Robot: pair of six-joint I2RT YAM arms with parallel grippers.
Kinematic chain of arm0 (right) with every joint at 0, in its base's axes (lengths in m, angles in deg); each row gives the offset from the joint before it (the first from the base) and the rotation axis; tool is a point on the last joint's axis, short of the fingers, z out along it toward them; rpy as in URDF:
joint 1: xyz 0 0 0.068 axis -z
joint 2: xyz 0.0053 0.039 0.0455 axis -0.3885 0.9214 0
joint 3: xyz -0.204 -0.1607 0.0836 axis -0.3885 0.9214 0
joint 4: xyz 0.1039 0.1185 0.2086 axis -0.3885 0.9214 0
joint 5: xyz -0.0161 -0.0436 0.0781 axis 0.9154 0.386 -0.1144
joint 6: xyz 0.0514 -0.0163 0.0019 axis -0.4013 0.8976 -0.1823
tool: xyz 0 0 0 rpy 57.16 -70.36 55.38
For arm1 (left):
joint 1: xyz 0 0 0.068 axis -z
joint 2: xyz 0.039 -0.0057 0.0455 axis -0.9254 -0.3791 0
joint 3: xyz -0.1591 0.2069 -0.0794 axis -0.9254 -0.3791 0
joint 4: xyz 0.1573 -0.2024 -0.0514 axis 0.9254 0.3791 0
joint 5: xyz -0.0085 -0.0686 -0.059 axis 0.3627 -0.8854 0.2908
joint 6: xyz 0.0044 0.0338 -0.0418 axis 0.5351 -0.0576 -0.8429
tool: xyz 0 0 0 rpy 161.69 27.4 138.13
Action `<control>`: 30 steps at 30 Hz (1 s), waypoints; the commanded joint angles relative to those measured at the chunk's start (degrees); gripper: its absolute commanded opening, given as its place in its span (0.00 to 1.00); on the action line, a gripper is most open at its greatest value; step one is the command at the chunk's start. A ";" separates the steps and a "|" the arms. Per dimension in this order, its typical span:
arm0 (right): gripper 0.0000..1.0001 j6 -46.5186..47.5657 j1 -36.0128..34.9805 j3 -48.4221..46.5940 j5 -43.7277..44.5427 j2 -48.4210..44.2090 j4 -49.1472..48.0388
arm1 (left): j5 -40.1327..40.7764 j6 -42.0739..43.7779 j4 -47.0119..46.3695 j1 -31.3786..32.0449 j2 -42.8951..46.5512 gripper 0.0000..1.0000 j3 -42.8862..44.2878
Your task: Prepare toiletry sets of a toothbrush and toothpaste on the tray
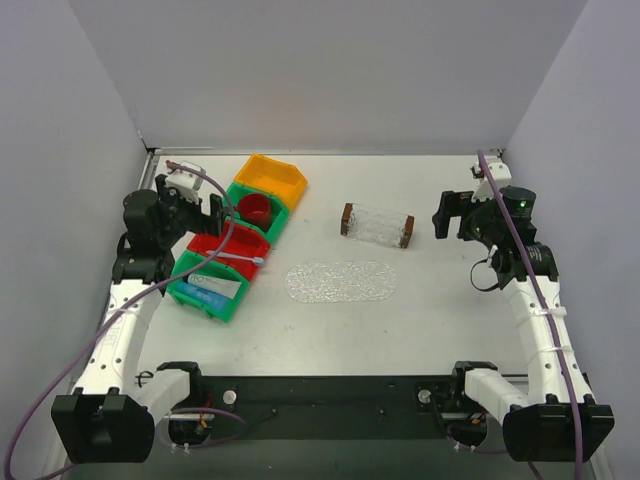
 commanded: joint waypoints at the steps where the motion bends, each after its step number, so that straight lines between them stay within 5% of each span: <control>1: 1.00 0.55 -0.34 -1.66 -1.70 0.36 0.04 | -0.77 3.36 4.94 -0.36 -1.09 0.96 3.21; 11: 1.00 1.08 -0.34 -1.92 -2.58 1.42 0.57 | -4.73 12.59 17.50 0.60 -0.82 0.94 7.25; 19: 1.00 3.26 -0.69 -3.15 -3.90 2.91 2.32 | -1.66 13.83 18.40 6.40 -1.18 0.94 6.28; 23: 0.99 8.26 -9.88 -6.66 3.29 7.55 5.83 | -1.13 11.99 17.34 8.95 -0.56 0.94 4.27; 30: 0.82 15.31 -17.12 -17.20 9.20 21.97 14.36 | -1.48 11.01 16.81 9.92 2.16 0.94 1.89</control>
